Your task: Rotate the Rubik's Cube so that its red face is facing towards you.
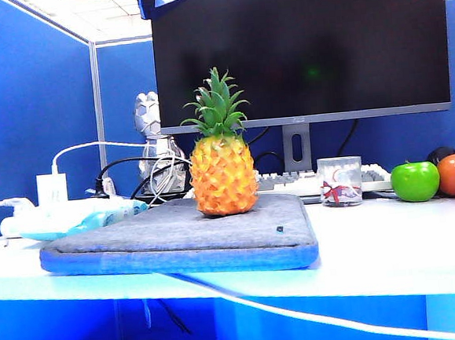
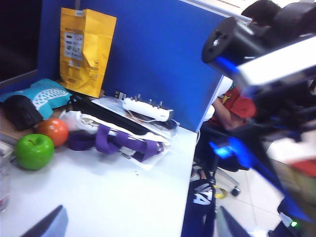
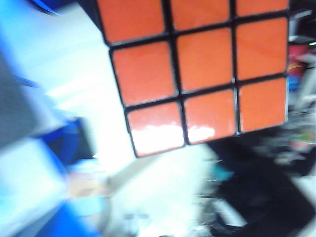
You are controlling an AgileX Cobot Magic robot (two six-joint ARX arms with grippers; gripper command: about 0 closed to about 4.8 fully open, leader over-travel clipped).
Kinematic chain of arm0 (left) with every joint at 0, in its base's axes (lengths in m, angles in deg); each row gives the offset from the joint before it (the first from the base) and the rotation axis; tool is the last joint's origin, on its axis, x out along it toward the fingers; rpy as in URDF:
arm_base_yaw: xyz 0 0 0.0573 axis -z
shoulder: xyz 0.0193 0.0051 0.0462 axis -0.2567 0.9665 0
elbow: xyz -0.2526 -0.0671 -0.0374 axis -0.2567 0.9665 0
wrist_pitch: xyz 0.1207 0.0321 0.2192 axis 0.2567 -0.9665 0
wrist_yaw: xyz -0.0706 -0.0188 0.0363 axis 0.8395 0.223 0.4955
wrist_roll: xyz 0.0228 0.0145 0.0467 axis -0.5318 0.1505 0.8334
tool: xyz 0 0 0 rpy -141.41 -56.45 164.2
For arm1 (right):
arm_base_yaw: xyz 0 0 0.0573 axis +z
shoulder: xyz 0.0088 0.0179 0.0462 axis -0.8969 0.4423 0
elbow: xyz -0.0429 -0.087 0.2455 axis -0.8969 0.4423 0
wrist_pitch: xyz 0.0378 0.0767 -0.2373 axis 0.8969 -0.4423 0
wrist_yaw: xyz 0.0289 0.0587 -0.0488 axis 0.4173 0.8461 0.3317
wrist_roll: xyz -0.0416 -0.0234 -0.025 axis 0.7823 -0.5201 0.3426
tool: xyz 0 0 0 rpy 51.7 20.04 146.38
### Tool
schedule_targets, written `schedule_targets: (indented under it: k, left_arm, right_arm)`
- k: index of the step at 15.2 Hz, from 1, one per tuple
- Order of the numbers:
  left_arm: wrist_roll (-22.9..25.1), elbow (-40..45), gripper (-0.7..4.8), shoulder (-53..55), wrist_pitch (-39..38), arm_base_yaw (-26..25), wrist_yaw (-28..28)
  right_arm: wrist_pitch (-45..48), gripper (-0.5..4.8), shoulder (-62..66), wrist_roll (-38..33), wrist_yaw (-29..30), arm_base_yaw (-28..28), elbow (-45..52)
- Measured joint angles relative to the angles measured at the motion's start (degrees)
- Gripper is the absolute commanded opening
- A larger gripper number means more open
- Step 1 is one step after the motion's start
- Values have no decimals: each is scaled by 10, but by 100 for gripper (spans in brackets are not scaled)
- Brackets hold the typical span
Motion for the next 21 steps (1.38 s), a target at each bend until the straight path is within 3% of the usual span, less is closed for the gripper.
schedule_targets:
  k: [2,5,7,9,10,12,15,17,19,21]
  left_arm:
    - [-7,0,397,7,0,0,81]
    - [-28,0,397,10,2,0,196]
    - [-73,0,396,9,0,0,212]
    - [-90,-1,396,10,-12,9,212]
    - [-90,-1,396,10,-14,11,212]
    - [-108,-2,395,10,-14,25,209]
    - [-164,-3,392,9,-9,37,132]
    - [-232,-3,369,10,14,35,74]
    - [-323,-3,368,9,111,35,71]
    - [-410,-3,367,9,217,37,64]
  right_arm:
    - [0,-5,-3,-4,71,47,0]
    - [4,-5,-17,-5,120,86,-7]
    - [64,-5,-28,-6,135,81,-31]
    - [200,-5,-31,-101,131,82,-46]
    - [240,-5,-30,-132,117,81,-46]
    - [380,-5,-28,-221,-16,79,-45]
    - [529,-5,-25,-251,-90,35,-45]
    - [615,-5,-25,-266,-136,4,-45]
    - [662,-5,-25,-269,-207,-16,-45]
    - [698,-5,-25,-269,-223,-32,-44]
